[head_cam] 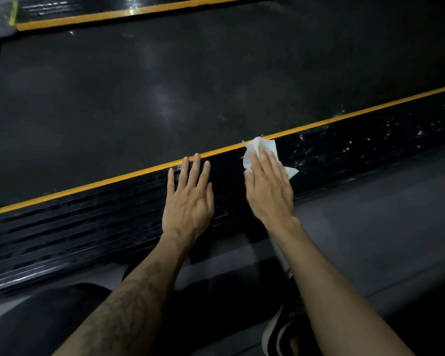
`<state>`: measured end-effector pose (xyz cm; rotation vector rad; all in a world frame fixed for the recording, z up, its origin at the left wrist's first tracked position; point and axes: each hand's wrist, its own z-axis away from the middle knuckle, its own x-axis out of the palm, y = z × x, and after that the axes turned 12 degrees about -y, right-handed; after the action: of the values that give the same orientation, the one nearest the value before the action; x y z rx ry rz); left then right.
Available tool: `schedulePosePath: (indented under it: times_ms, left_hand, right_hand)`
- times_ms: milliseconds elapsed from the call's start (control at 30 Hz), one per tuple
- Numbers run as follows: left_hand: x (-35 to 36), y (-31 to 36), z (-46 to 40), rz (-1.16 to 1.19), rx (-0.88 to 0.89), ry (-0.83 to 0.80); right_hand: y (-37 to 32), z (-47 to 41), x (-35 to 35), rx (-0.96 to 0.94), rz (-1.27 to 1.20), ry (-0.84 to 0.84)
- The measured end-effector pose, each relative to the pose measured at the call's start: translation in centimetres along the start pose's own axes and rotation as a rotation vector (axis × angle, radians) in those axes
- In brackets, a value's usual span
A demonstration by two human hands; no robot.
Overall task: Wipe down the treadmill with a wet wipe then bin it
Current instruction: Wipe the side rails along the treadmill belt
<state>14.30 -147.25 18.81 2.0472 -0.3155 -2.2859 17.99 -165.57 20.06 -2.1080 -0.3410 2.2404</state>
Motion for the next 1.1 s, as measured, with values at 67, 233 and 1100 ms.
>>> schedulePosePath:
  times_ms: [67, 233, 1100]
  left_hand:
    - [0.1, 0.0, 0.0, -0.019, 0.032, -0.011]
    - [0.0, 0.3, -0.2, 0.008, 0.012, 0.006]
    - [-0.2, 2.3, -0.8, 0.053, -0.089, 0.030]
  right_hand:
    - [-1.1, 0.2, 0.2, 0.035, -0.008, -0.019]
    - [-0.1, 0.9, 0.6, -0.237, 0.092, -0.060]
    - [-1.6, 0.2, 0.8, -0.026, 0.022, 0.099]
